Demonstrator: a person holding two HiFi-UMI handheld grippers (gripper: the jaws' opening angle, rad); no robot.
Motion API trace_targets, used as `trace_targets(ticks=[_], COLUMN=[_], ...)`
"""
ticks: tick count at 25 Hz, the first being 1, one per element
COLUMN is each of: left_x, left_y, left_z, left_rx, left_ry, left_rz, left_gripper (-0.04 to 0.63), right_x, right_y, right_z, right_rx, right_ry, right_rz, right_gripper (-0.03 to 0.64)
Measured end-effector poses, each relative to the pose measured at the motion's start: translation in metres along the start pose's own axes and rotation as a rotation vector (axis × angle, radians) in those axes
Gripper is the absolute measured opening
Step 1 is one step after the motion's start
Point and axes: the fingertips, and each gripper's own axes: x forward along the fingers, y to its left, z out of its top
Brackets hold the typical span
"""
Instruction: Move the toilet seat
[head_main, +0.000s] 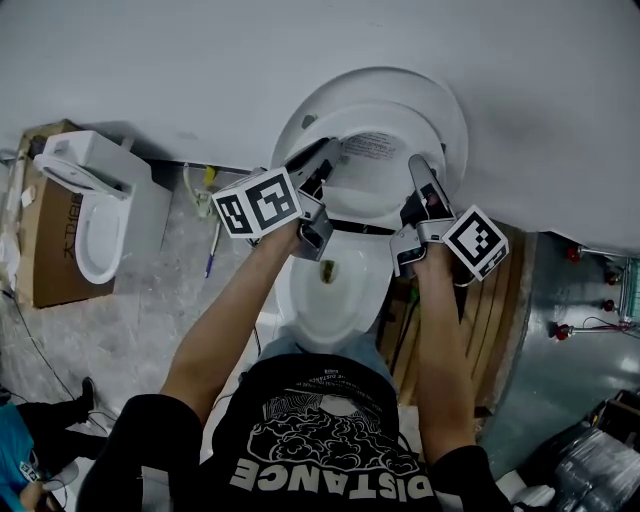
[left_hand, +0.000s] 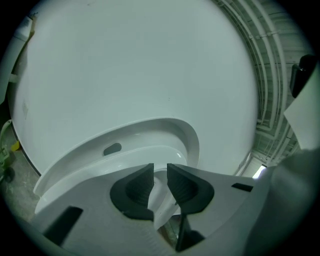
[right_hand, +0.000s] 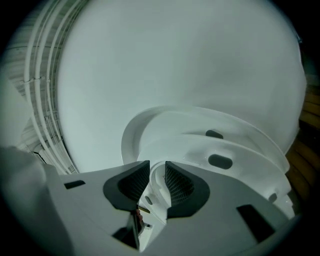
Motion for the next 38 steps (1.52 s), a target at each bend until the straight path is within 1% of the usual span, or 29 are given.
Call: trace_targets(ticks=[2,4,5,8,12,16,21,26,29,33,38], left_x=[-0.007,-0.014,-0.017,-0.025,-0.036,-0.049,-0.065,-0.078,-0.085,-0.093,-0.105], left_y=[-0.004,-0.006,-0.008,-0.018,-0.029,-0.041,-0.055,-0.068,-0.074,-0.086,-0.108], left_z=[-0.007,-0.014,-0.018,-0.030,-0.045,-0.056,-0.069,-0.077,-0.083,-0.098,-0.121], left_rx=[0.016,0.039,0.054,0.087,0.144,0.196,0.318,0.450,0.520,0.591,0.680], left_ry=[0.017,0.039,0.051,0.087,0.124,0.136,0.162,0.153,0.144,0.133,0.126], left_rz=[-0.005,-0.003,-0.003,-0.028,-0.040,-0.040,-0.023,0.019,0.055,0.101,0.126], left_gripper=[0.086,0.081,0.077,0.072,0.060,0.043,0.032,0.026,0.023,0.016,0.012], right_x=[-0.005,-0.012,-0.014,-0.021,-0.033,-0.042,-0.050,-0.064,-0.075,-0.095,-0.122], right_y=[0.006,0.010,0.015,0.030,0.041,0.053,0.073,0.083,0.088,0.089,0.089], right_z=[-0.009,-0.019,-0.023,-0.034,-0.052,-0.064,-0.077,-0.089,-0.094,-0.101,-0.105], right_rx=[-0.012,-0.039,-0.062,-0.137,-0.249,-0.369,-0.551,-0.701,-0.751,-0.784,-0.809], right_ry=[0.002,0.009,0.011,0.016,0.042,0.064,0.073,0.084,0.088,0.098,0.099], right_rz=[-0.012,-0.049,-0.046,-0.043,-0.099,-0.133,-0.165,-0.184,-0.177,-0.158,-0.131], right_gripper=[0.103,0.103,0.103,0.100,0.080,0.066,0.055,0.049,0.046,0.040,0.032])
